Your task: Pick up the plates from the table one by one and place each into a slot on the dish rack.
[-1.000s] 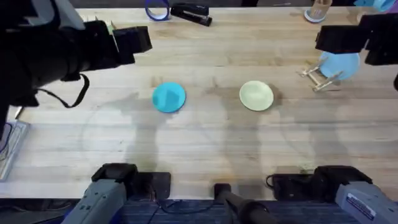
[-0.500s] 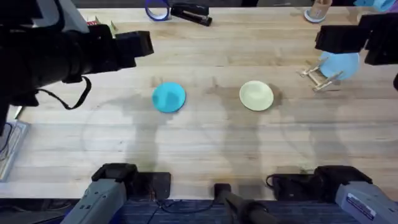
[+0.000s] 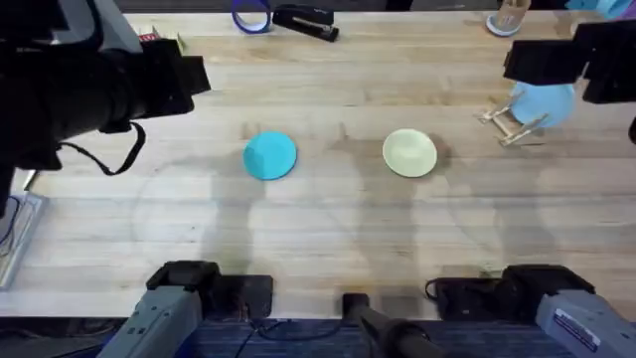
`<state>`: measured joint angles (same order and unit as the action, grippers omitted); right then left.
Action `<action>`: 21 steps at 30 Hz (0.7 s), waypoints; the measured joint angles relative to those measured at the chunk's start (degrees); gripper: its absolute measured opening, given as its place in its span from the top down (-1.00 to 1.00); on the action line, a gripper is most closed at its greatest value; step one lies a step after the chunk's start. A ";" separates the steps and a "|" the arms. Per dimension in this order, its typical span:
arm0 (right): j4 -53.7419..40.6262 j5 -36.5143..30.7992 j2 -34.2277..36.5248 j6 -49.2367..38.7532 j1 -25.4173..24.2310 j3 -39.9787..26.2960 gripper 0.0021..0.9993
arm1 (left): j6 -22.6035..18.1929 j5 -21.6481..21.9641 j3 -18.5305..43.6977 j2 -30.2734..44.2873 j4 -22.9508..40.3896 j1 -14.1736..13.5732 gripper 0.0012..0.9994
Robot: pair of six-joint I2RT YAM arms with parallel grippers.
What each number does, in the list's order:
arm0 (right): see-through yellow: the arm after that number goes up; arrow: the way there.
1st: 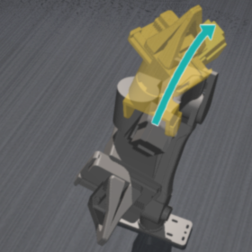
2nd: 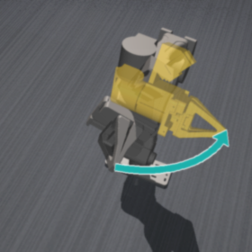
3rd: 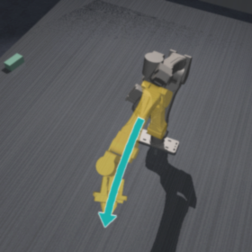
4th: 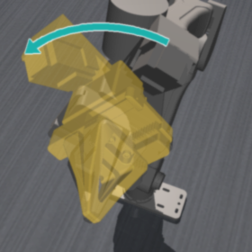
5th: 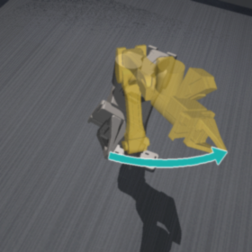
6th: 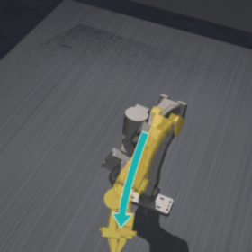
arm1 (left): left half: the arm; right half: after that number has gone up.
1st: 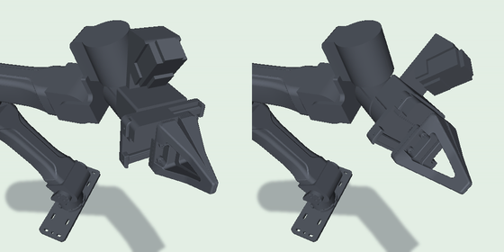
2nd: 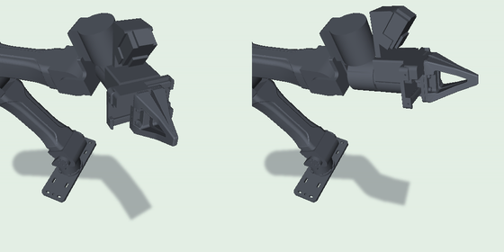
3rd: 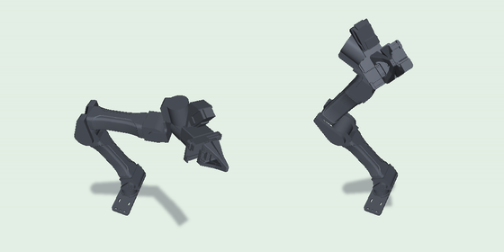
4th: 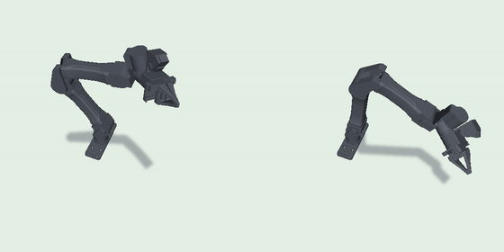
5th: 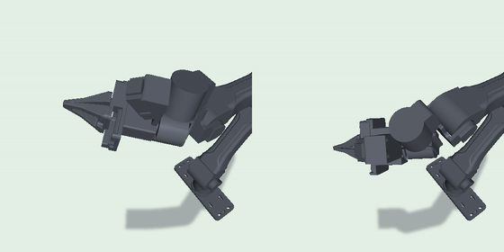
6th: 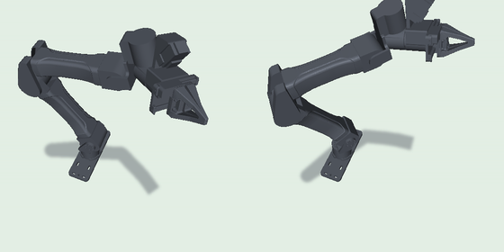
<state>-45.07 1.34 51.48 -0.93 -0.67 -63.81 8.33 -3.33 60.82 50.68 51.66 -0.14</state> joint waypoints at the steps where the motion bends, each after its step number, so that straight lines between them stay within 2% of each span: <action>1: 0.14 0.00 0.00 0.00 0.00 0.00 -0.99 | -0.49 -0.32 0.00 0.00 0.00 0.00 0.92; 9: 2.41 0.00 0.00 0.00 0.00 0.00 -0.99 | -4.63 -6.77 0.00 4.16 -0.04 0.03 0.93; 12: 2.78 0.00 0.00 0.00 0.00 -0.02 -0.99 | -7.01 -11.34 0.00 6.64 -0.02 1.14 0.93; 15: 2.78 0.00 0.00 0.00 0.00 -0.02 -0.99 | -9.61 -16.70 0.00 7.61 0.07 4.75 0.93; 18: 2.78 0.00 0.00 0.00 0.00 -0.02 -0.99 | -12.42 -23.03 0.00 7.65 0.48 10.48 0.93; 21: 2.80 0.00 0.00 0.00 0.00 -0.02 -0.99 | -16.56 -31.41 0.00 7.77 2.10 16.52 0.93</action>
<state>-42.27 1.34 51.48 -0.93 -0.67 -63.83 -8.22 -34.74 60.82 58.45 53.76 16.38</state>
